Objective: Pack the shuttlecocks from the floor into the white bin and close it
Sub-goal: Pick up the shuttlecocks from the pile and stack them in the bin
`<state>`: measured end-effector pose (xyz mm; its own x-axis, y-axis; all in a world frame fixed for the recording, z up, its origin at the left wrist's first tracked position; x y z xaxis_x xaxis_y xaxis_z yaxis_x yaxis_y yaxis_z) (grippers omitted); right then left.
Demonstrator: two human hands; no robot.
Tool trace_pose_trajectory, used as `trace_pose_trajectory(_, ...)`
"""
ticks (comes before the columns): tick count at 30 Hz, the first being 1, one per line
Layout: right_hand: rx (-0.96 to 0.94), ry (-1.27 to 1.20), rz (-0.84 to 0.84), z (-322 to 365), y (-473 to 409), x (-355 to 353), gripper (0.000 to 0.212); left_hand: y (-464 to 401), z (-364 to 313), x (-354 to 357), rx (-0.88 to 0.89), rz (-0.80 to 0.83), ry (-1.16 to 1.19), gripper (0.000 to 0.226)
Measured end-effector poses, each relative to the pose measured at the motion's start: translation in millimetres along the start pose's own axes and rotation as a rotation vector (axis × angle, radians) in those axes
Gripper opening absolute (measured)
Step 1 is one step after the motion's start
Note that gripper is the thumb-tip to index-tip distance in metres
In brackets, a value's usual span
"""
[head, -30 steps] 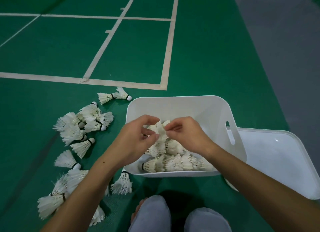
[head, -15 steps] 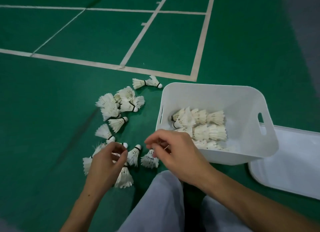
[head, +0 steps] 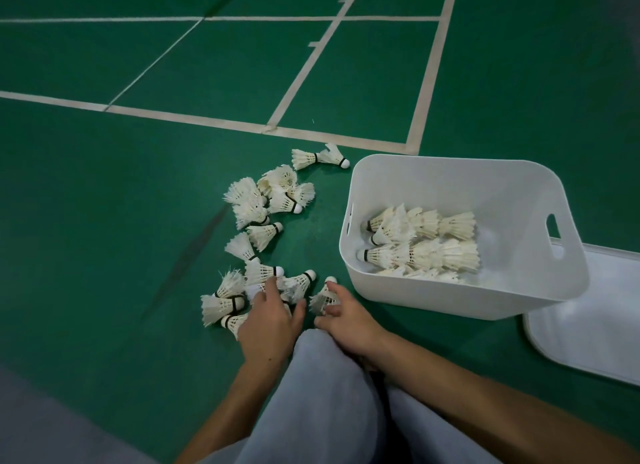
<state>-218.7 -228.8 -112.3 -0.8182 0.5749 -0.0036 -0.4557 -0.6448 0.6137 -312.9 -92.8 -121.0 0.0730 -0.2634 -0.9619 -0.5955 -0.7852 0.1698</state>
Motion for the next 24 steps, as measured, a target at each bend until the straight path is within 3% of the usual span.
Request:
trace_pose_trajectory(4, 0.04, -0.162, -0.048, -8, -9, -2, 0.076, -7, -8, 11, -0.04, -0.048, -0.051, 0.069)
trace_pose_trajectory(9, 0.029, -0.22, -0.09, -8, -4, -12, 0.059, -12, -11, 12, -0.079, -0.049, 0.123, 0.056)
trace_pose_trajectory(16, -0.174, -0.011, -0.101, 19, 22, -7, 0.05, -1, -3, -13, -0.024, -0.181, 0.308, 0.049)
trace_pose_trajectory(24, -0.512, 0.036, -0.168, 93, 84, -6, 0.034, 3, 2, -90, 0.043, -0.375, 0.602, 0.061)
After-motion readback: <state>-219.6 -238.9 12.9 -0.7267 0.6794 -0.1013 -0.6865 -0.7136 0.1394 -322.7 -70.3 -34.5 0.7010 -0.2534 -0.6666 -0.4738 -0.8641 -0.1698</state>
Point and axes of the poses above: each hand's wrist, its own y-axis away from the middle knuckle, its own x-axis out of the palm, z = x × y, the point moved 4 cm from there along -y, towards the middle knuckle, and after that the axes turned 4 degrees about -y, right-handed, at the moved point
